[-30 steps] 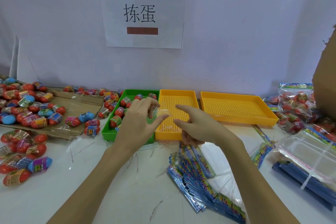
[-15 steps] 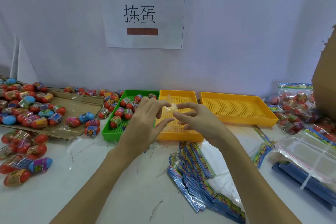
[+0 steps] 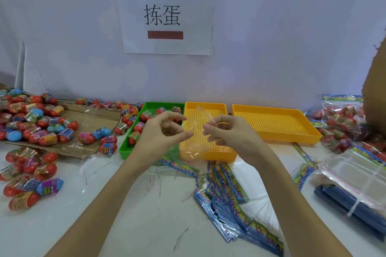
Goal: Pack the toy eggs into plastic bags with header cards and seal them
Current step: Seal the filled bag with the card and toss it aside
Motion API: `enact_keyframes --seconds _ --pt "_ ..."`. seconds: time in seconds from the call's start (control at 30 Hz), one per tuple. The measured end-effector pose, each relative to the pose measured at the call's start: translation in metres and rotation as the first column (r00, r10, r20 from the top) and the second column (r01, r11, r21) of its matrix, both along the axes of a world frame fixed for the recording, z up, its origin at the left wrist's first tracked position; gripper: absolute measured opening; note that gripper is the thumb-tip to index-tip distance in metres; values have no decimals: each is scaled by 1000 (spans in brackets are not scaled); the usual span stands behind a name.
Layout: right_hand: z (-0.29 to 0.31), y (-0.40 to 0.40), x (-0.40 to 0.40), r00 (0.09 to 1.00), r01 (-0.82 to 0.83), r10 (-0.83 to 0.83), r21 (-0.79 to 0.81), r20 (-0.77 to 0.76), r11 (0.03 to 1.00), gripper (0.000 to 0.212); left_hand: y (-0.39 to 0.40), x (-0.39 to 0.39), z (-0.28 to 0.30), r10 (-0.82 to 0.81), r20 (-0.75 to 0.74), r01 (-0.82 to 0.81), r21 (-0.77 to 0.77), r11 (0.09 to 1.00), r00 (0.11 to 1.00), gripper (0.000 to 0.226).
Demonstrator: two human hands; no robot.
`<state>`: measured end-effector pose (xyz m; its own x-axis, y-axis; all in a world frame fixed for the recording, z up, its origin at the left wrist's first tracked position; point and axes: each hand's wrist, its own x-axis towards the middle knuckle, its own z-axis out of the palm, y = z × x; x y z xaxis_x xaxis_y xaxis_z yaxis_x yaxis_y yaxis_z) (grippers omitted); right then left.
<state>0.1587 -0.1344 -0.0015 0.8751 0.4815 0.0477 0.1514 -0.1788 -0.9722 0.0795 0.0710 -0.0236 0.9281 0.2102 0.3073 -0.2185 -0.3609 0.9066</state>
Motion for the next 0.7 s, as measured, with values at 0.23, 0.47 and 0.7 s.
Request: enact_keyframes --seconds 0.23,0.47,0.7 --pt "2 -7 3 995 64 -56 89 -88 994 27 3 -2 5 -39 37 39 -6 999 999 17" --pt "11 -6 3 945 68 -107 135 310 989 16 3 -3 6 -12 90 10 24 1000 996 23" --pt "0 6 -3 840 63 47 -182 541 981 25 -1 -4 5 3 144 -27 162 986 990 27"
